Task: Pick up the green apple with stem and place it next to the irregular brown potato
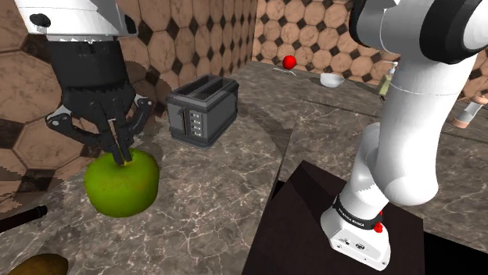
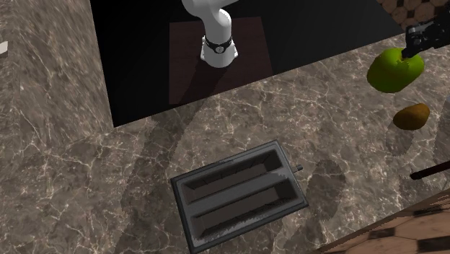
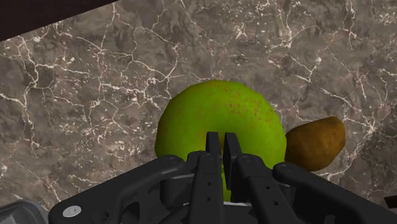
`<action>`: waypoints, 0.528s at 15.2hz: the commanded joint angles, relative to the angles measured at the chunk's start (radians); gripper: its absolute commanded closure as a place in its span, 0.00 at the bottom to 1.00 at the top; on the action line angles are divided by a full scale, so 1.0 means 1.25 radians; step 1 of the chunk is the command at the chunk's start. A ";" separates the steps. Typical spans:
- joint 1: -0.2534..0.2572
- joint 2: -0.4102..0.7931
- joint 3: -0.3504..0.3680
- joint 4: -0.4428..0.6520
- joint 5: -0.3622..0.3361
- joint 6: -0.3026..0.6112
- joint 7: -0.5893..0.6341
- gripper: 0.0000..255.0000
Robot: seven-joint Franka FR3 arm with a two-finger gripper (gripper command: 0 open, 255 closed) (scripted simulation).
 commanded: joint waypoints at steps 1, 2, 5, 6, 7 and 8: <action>0.030 0.042 0.015 0.053 -0.019 -0.009 0.044 1.00; 0.046 0.067 0.021 0.084 -0.030 -0.015 0.065 1.00; 0.082 0.117 0.029 0.138 -0.052 -0.018 0.104 1.00; 0.080 0.115 0.029 0.124 -0.051 -0.006 0.102 1.00; 0.079 0.112 0.029 0.109 -0.050 0.006 0.101 1.00; 0.077 0.110 0.028 0.095 -0.049 0.017 0.099 1.00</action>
